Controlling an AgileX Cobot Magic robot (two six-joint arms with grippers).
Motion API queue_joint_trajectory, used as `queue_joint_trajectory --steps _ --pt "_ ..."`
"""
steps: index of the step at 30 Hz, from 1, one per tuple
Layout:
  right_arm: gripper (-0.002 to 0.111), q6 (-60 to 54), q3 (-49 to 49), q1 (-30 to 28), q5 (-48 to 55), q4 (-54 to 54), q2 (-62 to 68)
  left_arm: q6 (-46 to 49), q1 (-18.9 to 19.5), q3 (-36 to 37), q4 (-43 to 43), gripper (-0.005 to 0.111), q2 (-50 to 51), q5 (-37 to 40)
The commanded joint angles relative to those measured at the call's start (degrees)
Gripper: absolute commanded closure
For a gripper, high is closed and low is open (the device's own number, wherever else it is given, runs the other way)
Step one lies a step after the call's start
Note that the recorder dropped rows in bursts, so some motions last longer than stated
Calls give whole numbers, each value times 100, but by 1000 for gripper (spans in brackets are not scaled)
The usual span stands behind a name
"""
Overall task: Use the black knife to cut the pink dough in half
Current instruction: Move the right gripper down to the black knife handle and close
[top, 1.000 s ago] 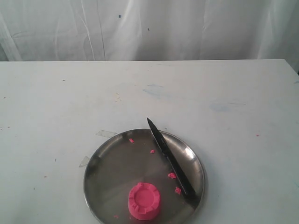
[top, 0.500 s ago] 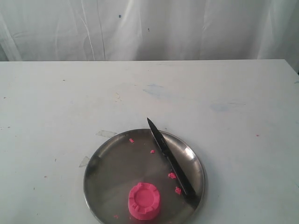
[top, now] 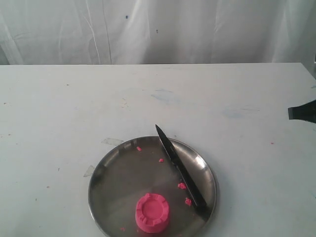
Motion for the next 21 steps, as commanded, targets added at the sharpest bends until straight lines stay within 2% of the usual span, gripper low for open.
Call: queue_joint_trajectory --steps 1,3,7,15,21 --pt "108 -1981 -949 440 1786 1845 439 -29 -29 21 -26 107 -21 9" --pt "108 -3001 -1156 633 2156 2786 509 -29 -29 21 -26 107 -21 9" --pt "108 -4064 -1264 1157 2317 4066 642 -29 -29 21 -26 107 -21 9" --pt "108 -4283 -1327 2586 2051 3904 1215 -29 -29 21 -26 107 -21 9" --pt "108 -4314 -1387 2783 1487 4185 1597 -29 -29 21 -26 107 -21 9"
